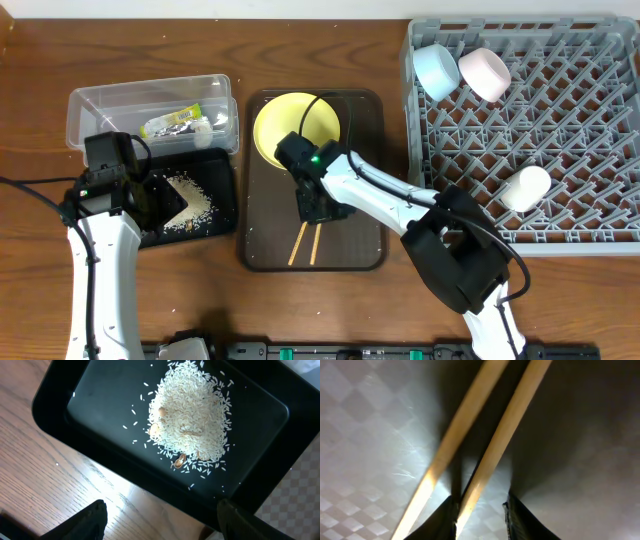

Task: Sort waste into correct bins and load items into the dishwasher rack
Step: 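Reach right gripper to the brown tray and grasp one chopstick, then carry the chopstick with right gripper and stand it upright in the rack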

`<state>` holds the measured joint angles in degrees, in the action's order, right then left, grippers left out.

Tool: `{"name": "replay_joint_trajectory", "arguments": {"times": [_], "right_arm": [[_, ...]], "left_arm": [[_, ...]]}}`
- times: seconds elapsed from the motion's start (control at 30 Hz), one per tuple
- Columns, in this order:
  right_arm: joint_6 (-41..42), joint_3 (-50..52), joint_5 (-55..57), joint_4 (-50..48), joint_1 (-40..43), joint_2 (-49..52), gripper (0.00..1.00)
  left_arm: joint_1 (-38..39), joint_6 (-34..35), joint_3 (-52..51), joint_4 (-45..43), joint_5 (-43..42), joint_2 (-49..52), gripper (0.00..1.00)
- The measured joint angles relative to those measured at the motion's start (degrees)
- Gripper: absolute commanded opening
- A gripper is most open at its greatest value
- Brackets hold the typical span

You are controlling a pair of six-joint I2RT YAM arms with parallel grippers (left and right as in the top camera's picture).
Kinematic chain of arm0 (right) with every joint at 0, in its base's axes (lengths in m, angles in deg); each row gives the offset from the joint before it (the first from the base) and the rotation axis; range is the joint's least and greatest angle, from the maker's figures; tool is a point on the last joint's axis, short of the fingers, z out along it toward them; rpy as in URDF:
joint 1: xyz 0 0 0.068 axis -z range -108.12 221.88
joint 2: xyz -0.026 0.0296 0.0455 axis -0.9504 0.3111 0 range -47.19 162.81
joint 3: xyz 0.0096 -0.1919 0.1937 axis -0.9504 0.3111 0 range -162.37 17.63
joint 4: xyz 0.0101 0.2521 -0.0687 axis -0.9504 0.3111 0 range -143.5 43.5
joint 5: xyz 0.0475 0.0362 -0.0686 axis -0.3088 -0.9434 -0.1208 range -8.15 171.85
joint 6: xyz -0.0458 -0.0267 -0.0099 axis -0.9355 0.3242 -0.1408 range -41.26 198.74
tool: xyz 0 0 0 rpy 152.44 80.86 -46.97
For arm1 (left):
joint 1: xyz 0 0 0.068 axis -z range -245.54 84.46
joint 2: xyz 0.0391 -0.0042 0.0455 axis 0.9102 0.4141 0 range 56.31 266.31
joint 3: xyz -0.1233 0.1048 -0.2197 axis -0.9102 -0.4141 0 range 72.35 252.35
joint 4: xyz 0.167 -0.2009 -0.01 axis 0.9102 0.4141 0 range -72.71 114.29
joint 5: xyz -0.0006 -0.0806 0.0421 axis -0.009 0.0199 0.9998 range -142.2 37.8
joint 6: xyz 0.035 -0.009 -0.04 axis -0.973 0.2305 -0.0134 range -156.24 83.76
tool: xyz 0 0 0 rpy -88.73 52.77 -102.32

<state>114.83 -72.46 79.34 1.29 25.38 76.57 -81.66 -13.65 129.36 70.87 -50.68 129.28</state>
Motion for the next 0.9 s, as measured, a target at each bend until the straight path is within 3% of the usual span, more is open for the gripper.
{"name": "replay_joint_trajectory", "arguments": {"times": [0.2,0.33,0.47,0.9], "right_arm": [[0.7,0.1,0.8,0.5,2.5,0.0,0.19],[1.0,0.1,1.1,0.9,4.6,0.0,0.17],[0.8,0.1,1.2,1.9,5.9,0.0,0.01],[0.9,0.1,1.4,3.0,6.7,0.0,0.01]], "left_arm": [[0.0,0.0,0.0,0.0,0.0,0.0,0.73],[0.0,0.0,0.0,0.0,0.0,0.0,0.73],[0.0,0.0,0.0,0.0,0.0,0.0,0.73],[0.0,0.0,0.0,0.0,0.0,0.0,0.73]]}}
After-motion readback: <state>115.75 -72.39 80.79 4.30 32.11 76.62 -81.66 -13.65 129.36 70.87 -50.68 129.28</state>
